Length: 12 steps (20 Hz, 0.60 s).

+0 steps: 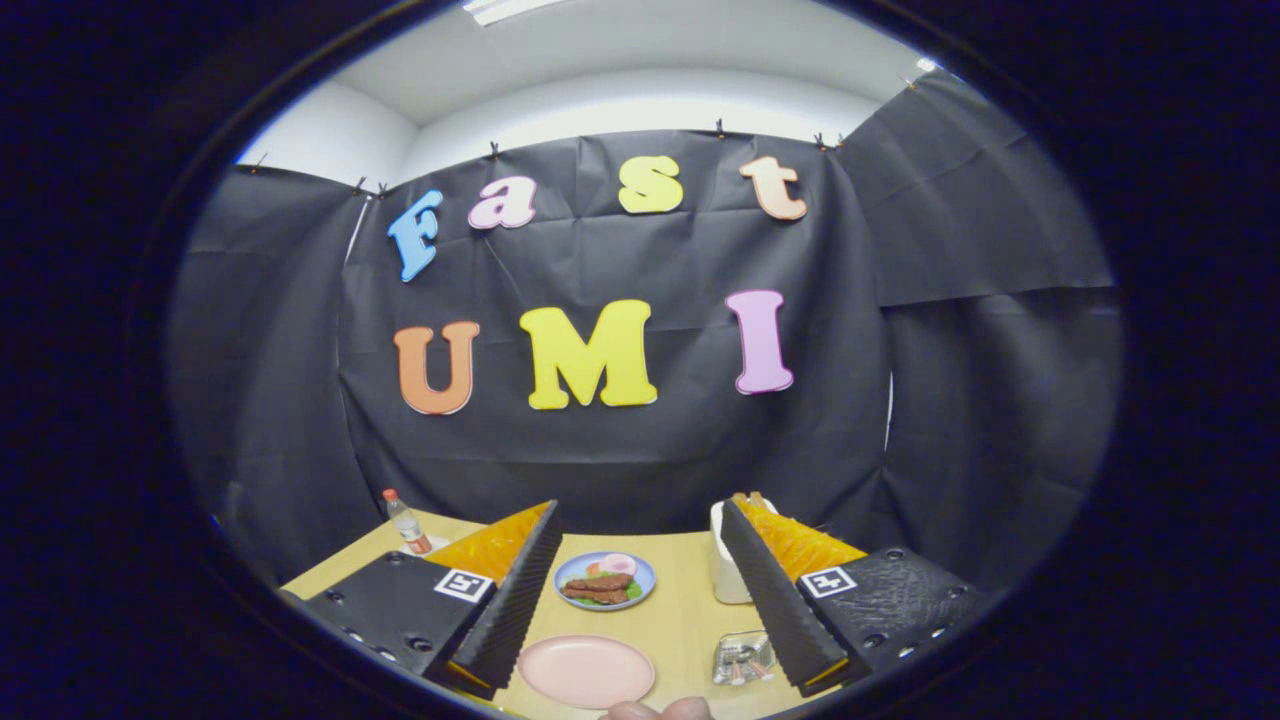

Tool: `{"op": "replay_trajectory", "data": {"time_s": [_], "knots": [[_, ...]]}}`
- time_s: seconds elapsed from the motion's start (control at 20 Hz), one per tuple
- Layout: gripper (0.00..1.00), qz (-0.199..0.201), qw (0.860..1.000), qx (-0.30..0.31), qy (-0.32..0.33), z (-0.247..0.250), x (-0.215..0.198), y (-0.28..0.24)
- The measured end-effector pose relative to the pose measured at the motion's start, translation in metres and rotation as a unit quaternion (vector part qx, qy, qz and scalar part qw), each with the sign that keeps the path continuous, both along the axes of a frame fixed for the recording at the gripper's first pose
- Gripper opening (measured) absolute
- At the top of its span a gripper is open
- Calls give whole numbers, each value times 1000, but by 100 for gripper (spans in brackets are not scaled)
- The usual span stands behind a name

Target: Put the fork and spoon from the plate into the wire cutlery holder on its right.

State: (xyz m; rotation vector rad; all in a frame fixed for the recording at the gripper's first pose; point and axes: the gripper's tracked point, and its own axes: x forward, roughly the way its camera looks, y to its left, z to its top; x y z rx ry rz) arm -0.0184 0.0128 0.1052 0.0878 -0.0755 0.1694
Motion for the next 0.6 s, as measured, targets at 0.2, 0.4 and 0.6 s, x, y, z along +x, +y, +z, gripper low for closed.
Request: {"op": "replay_trajectory", "data": {"time_s": [0.2, 0.4, 0.6], "knots": [[96, -4, 1000, 8, -3, 3, -7, -1], [96, -21, 1000, 5, -7, 4, -6, -5], [96, -43, 999, -7, -20, 13, -11, -11]]}}
